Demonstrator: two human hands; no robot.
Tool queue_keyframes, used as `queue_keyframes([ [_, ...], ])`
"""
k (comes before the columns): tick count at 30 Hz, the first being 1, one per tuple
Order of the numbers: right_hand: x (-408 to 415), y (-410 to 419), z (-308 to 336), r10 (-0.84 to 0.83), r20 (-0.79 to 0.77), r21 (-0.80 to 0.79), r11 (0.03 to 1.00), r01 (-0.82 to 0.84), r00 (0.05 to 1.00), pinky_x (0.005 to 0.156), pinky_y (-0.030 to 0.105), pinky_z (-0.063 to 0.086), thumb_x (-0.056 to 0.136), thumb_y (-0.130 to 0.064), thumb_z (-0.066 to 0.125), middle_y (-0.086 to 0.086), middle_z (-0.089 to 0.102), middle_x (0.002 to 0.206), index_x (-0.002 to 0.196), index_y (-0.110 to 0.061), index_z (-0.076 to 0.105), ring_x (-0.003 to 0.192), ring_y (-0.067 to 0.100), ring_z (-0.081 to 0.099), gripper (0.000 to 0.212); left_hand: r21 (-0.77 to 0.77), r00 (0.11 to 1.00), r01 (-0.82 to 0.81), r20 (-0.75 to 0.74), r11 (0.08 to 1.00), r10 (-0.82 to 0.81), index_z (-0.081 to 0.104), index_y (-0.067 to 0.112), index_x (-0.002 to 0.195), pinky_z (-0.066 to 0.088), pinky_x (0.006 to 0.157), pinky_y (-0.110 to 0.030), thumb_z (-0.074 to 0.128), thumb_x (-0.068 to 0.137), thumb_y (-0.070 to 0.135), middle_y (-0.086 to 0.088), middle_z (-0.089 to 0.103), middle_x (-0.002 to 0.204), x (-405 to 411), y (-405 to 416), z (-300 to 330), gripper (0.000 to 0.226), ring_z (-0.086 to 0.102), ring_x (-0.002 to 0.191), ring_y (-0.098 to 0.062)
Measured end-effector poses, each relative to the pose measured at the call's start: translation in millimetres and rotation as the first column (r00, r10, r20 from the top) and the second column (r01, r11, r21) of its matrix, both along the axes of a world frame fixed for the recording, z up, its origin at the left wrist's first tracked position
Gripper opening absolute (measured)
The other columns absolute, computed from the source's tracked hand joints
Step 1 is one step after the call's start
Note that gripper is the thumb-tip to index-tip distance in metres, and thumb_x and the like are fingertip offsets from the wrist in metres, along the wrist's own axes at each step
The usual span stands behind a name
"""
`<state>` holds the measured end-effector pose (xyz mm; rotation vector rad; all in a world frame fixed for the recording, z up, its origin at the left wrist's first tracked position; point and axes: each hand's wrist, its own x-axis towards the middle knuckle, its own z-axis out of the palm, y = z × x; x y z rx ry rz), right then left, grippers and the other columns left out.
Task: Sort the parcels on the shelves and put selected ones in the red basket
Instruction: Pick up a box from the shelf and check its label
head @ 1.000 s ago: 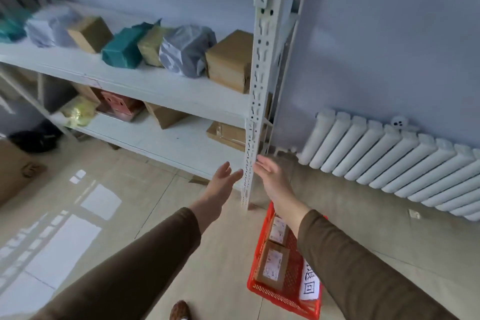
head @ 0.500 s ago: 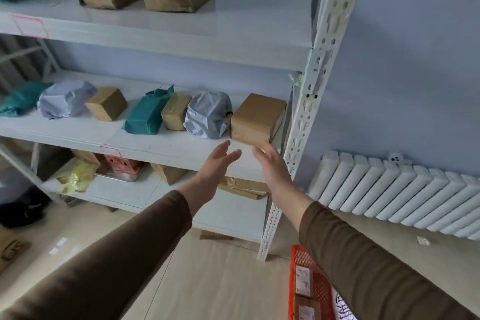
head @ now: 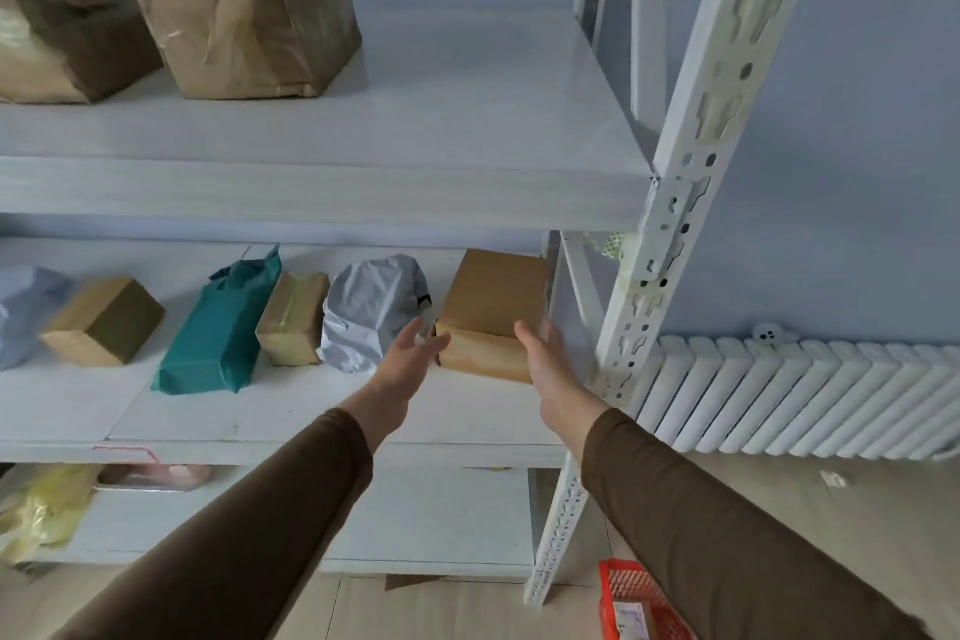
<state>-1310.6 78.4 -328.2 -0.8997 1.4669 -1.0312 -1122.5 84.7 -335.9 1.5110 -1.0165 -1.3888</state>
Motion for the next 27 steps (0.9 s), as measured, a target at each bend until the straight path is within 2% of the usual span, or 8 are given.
queue_keyframes([
  [4, 5.9, -25.0, -12.2, -0.050, 0.002, 0.128, 0.991, 0.049, 0.999, 0.121, 0.046, 0.026, 0.104, -0.046, 0.051, 0.002, 0.019, 0.170, 0.164, -0.024, 0.012, 0.154, 0.029, 0.026, 0.075, 0.071, 0.999, 0.029, 0.034, 0.997, -0.032, 0.020, 0.024, 0.164, 0.023, 0.122, -0.040, 0.063, 0.101, 0.034, -0.003, 0.031, 0.166, 12.2, -41.2, -5.7, 0.077, 0.031, 0.152, -0.027],
  [8, 9.6, -40.8, -16.0, -0.041, -0.018, 0.189, 0.981, 0.043, 0.999, 0.118, 0.043, 0.028, 0.108, -0.040, 0.046, 0.006, 0.032, 0.164, 0.161, -0.017, 0.025, 0.150, 0.030, 0.032, 0.061, 0.099, 0.968, 0.202, 0.131, 0.974, -0.214, 0.047, 0.020, 0.150, 0.036, 0.104, -0.034, 0.056, 0.104, 0.032, -0.006, 0.057, 0.144, 12.3, -73.8, -12.2, 0.048, 0.052, 0.128, -0.025],
  [11, 16.3, -41.4, -14.2, -0.097, 0.032, 0.153, 0.984, 0.091, 0.995, 0.116, 0.041, 0.029, 0.108, -0.040, 0.044, 0.000, 0.040, 0.159, 0.155, -0.024, 0.034, 0.145, 0.026, 0.037, 0.051, 0.057, 0.960, 0.233, 0.149, 0.971, -0.239, 0.053, 0.016, 0.141, 0.041, 0.095, -0.034, 0.054, 0.104, 0.029, -0.009, 0.063, 0.131, 11.8, -85.3, -14.7, 0.039, 0.057, 0.119, -0.027],
  [14, 23.8, -29.0, -8.9, -0.203, 0.045, 0.113, 0.974, 0.197, 0.978, 0.115, 0.041, 0.034, 0.103, -0.050, 0.050, -0.011, 0.045, 0.139, 0.150, -0.029, 0.038, 0.131, 0.019, 0.043, 0.053, 0.007, 0.965, 0.237, 0.117, 0.972, -0.236, 0.056, 0.011, 0.135, 0.045, 0.090, -0.034, 0.059, 0.100, 0.026, -0.009, 0.066, 0.119, 11.9, -79.4, -12.9, 0.038, 0.060, 0.110, -0.027],
  [16, 28.8, -18.1, -3.3, -0.260, 0.044, 0.068, 0.964, 0.256, 0.965, 0.112, 0.041, 0.036, 0.102, -0.049, 0.052, -0.008, 0.045, 0.130, 0.148, -0.030, 0.038, 0.121, 0.018, 0.043, 0.052, -0.022, 0.978, 0.198, 0.075, 0.980, -0.196, 0.054, 0.011, 0.130, 0.045, 0.084, -0.030, 0.062, 0.099, 0.023, -0.008, 0.063, 0.112, 16.3, -66.4, -7.6, 0.034, 0.058, 0.101, -0.022],
  [20, 46.4, 11.4, 8.4, -0.373, 0.066, -0.050, 0.925, 0.376, 0.925, 0.099, 0.038, 0.041, 0.102, -0.042, 0.054, -0.004, 0.055, 0.122, 0.135, -0.026, 0.048, 0.111, 0.017, 0.051, 0.038, -0.064, 0.990, 0.129, -0.046, 0.990, -0.132, 0.053, 0.009, 0.131, 0.051, 0.094, -0.042, 0.069, 0.084, 0.034, -0.014, 0.064, 0.118, 38.5, -40.5, 4.8, 0.055, 0.060, 0.104, -0.028],
  [23, 60.5, 39.8, 14.8, -0.425, 0.071, -0.115, 0.895, 0.431, 0.902, 0.099, 0.038, 0.044, 0.101, -0.039, 0.057, -0.004, 0.060, 0.122, 0.125, -0.025, 0.053, 0.112, 0.017, 0.056, 0.028, -0.094, 0.987, 0.100, -0.117, 0.991, -0.111, 0.052, 0.015, 0.129, 0.051, 0.085, -0.033, 0.062, 0.100, 0.019, -0.002, 0.063, 0.109, 52.7, -15.6, 20.5, 0.031, 0.062, 0.096, -0.020],
  [27, 71.4, 82.8, 17.0, -0.438, 0.057, -0.150, 0.885, 0.441, 0.897, 0.099, 0.034, 0.043, 0.104, -0.032, 0.057, -0.014, 0.060, 0.110, 0.124, -0.025, 0.054, 0.100, -0.001, 0.054, 0.021, -0.180, 0.976, 0.199, -0.050, 0.963, -0.211, 0.060, 0.022, 0.139, 0.057, 0.090, -0.043, 0.054, 0.105, 0.017, 0.001, 0.067, 0.111, 71.0, 21.4, 21.3, 0.035, 0.064, 0.094, -0.020],
])
